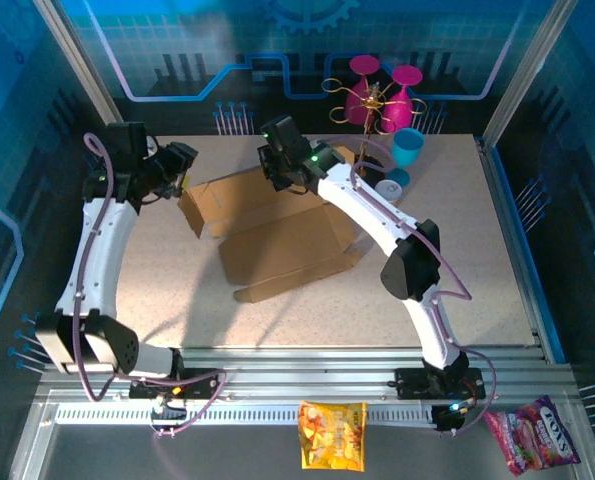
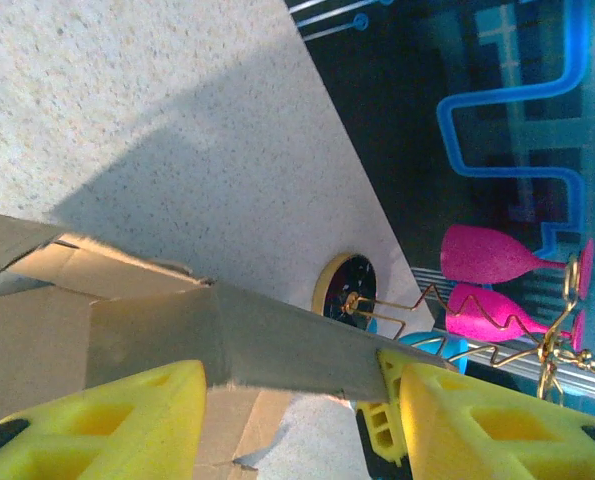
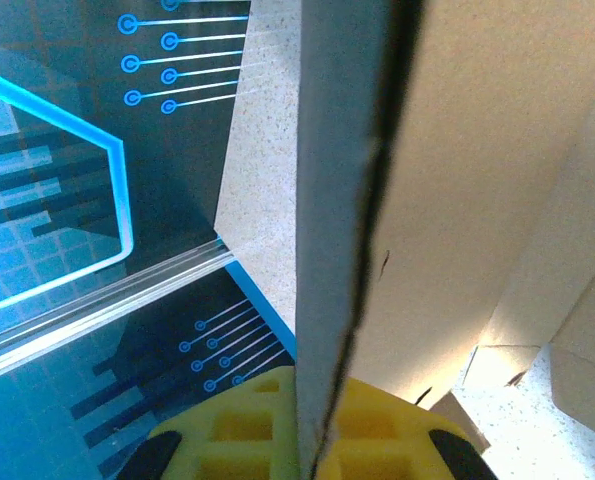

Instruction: Fold the paper box

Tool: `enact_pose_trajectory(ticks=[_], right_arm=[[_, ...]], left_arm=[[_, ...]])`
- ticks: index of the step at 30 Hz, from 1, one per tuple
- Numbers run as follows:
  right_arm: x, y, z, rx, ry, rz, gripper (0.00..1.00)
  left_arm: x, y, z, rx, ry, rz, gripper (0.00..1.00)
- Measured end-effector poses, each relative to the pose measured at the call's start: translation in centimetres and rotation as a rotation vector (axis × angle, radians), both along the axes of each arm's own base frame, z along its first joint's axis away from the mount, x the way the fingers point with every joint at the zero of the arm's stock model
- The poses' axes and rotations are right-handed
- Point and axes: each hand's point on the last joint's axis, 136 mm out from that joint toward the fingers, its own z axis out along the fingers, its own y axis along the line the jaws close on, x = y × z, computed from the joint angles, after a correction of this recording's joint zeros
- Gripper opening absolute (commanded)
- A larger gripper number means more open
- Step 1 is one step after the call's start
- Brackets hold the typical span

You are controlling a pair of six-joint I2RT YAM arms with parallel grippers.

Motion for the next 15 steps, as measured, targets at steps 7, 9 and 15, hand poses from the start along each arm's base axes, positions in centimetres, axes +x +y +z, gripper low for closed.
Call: enact_pose_trajectory(ticks=[7,9,15], right_arm=[[0.1,0.0,-0.5,0.026,-0.003,0.005,0.0],[0.2,-0.1,-0.9,0.028,-0.002,0.004,0.0],[0.6,-0.5,-2.2,0.043,0.004,0.002,0.0]], left_arm=[[0.7,-0.8,-3.3,-0.055,0.064,-0.027,0.55],[0.7,-1.0,-3.7,-0.069,0.071,-0.032,0.53],[0.5,-1.4,-4.3,-0.093,0.084,-0.039,0.52]])
